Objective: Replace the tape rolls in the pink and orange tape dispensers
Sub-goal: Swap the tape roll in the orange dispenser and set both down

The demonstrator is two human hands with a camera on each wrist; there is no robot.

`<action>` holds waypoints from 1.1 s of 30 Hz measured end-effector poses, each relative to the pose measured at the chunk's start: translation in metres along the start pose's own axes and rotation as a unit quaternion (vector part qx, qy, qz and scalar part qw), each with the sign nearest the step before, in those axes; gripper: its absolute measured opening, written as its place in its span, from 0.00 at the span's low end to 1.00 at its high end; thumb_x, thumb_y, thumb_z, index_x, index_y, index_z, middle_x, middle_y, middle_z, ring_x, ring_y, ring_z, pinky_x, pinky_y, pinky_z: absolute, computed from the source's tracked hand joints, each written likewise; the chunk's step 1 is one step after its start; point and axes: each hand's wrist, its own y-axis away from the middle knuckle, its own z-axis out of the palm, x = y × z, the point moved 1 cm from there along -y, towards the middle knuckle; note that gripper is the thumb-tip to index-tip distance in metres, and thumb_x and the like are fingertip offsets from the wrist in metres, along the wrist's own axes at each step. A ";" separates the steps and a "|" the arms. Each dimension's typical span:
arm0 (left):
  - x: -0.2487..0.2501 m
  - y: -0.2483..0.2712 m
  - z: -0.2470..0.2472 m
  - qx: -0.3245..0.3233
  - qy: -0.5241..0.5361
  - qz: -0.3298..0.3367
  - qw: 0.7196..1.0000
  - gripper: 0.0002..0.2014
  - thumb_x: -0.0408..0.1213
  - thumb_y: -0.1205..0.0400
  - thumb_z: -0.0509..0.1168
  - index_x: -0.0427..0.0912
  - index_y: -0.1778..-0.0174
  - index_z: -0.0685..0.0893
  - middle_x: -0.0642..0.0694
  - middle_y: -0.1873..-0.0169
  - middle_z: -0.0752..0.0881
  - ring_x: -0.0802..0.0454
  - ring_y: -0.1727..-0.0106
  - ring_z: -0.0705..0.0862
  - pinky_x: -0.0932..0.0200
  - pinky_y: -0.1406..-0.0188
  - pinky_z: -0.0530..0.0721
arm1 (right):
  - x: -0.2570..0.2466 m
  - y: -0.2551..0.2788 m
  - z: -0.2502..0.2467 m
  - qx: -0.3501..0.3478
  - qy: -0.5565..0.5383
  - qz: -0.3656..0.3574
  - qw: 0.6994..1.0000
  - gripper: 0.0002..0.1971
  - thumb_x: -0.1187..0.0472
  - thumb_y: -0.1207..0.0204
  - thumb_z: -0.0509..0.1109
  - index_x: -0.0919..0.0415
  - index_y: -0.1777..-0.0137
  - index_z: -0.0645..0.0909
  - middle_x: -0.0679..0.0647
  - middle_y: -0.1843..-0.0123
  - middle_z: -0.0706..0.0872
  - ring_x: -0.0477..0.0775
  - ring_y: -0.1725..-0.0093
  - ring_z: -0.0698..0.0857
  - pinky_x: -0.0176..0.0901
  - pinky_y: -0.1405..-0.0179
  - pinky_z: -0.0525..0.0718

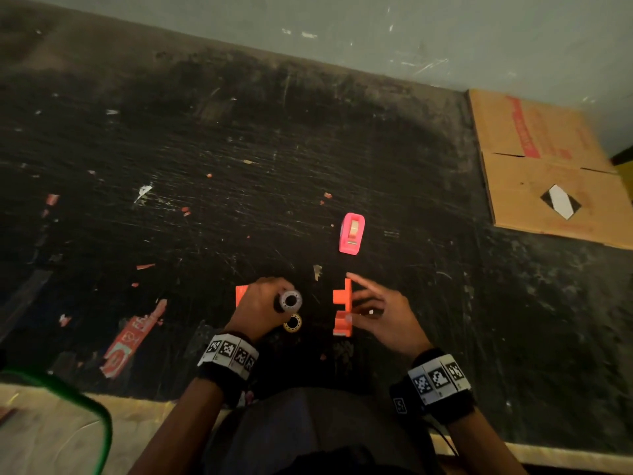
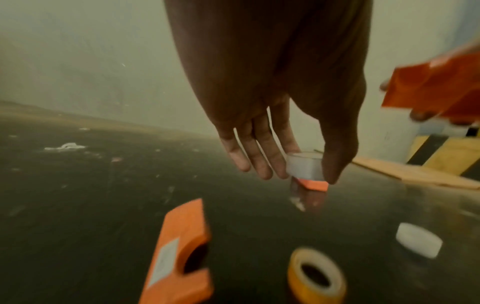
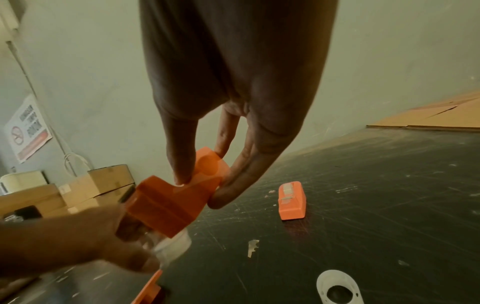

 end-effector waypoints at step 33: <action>0.088 0.025 -0.027 -0.039 0.294 0.045 0.954 0.27 0.33 0.30 0.82 0.46 0.34 0.85 0.44 0.47 0.87 0.50 0.46 0.91 0.46 0.38 0.88 | 0.004 0.009 0.008 -0.015 -0.133 -0.071 0.988 0.41 0.71 0.28 0.81 0.46 0.18 0.72 0.52 0.38 0.93 0.48 0.36 0.91 0.47 0.30 0.84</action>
